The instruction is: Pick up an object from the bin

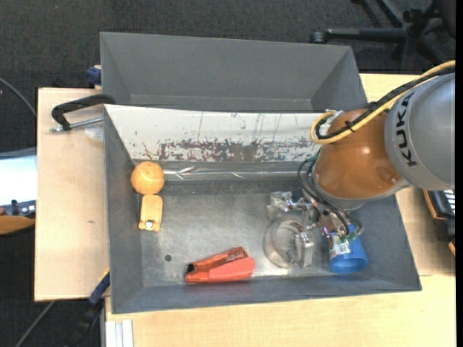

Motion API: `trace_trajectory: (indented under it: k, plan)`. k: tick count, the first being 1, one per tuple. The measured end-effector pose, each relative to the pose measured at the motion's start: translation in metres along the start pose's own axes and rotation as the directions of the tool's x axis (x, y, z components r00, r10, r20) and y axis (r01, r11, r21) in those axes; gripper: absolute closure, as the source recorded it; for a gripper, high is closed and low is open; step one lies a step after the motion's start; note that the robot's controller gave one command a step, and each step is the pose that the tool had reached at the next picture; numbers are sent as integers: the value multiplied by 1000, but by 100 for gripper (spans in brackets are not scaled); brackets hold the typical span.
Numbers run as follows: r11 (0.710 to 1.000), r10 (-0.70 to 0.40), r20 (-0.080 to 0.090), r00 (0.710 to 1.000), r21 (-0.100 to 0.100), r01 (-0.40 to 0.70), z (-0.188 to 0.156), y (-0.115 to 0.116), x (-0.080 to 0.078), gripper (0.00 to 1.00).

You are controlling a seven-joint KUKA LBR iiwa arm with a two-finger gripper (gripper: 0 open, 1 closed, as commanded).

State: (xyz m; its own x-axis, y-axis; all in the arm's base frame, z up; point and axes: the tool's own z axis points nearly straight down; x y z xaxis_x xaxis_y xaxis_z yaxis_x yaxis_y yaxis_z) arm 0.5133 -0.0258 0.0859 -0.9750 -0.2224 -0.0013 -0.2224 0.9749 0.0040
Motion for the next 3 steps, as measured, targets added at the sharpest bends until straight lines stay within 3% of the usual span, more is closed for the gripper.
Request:
trace_trajectory:
  k: [1, 3]
  plan:
    - [918, 395, 9, 918, -1, -395, 13, -8, -16, 100]
    - [919, 395, 4, 919, -1, -395, 1, -7, -14, 100]
